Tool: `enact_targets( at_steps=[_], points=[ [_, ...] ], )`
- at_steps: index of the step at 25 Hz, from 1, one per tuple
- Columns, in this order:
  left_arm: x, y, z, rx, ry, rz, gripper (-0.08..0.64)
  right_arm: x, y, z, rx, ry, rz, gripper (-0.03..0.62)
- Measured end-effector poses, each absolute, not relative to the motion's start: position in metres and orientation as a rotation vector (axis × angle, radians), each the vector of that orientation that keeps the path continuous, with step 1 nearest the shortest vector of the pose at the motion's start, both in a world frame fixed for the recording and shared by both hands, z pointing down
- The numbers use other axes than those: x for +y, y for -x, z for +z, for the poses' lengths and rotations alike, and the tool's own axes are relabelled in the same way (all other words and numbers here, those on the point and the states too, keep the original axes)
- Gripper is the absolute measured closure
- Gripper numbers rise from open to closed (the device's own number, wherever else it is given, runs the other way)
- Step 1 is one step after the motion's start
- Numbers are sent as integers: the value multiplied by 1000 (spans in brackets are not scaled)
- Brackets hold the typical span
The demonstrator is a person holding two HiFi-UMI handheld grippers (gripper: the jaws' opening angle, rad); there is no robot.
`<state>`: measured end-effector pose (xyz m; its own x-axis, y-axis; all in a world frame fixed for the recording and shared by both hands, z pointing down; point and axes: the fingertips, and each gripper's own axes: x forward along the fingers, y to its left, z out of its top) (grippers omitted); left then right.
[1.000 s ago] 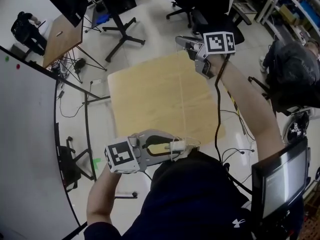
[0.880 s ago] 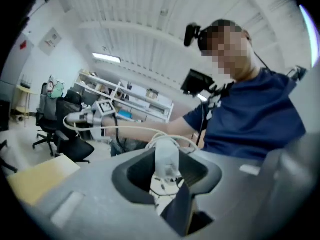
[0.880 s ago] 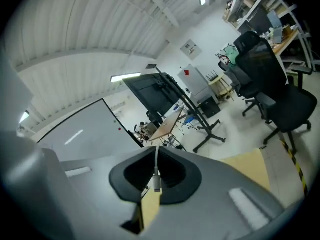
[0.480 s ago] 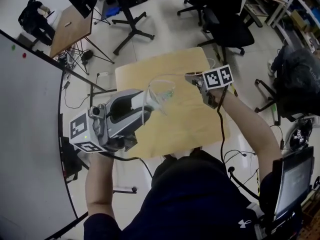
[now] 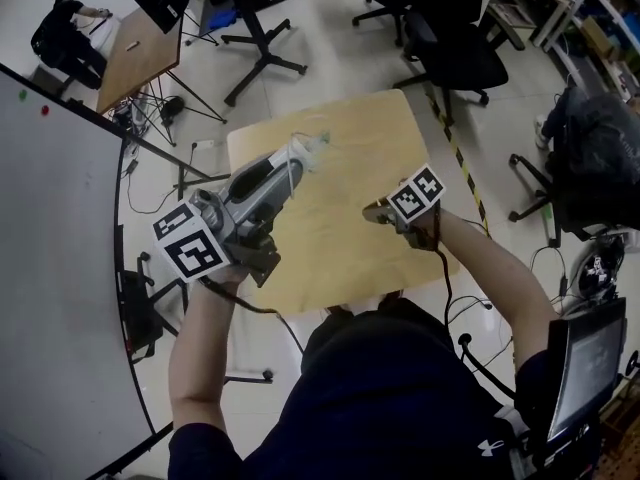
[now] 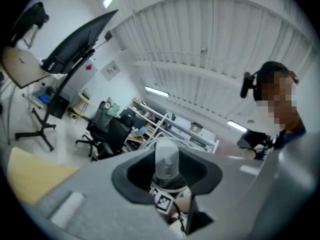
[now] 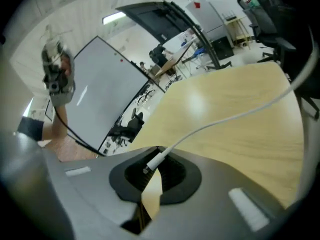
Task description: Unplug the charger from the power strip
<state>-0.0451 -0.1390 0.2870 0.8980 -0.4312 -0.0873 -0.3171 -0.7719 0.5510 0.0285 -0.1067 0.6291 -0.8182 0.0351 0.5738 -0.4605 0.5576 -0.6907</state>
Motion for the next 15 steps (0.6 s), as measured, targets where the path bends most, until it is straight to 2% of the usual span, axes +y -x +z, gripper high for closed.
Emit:
enact_targets(
  at_steps=[6,12,15],
  points=[
    [-193,81,309,-837,-2501,-197,426,-9,-11,646,-2288,-91,990,583],
    [-180,67,290,-743,-2642,35,426,-9,-20,618,-2495,-261,959,583],
    [-166,58,280,-654,-2696,159,426,-63,-36,557,-2680,-497,726,461]
  ],
)
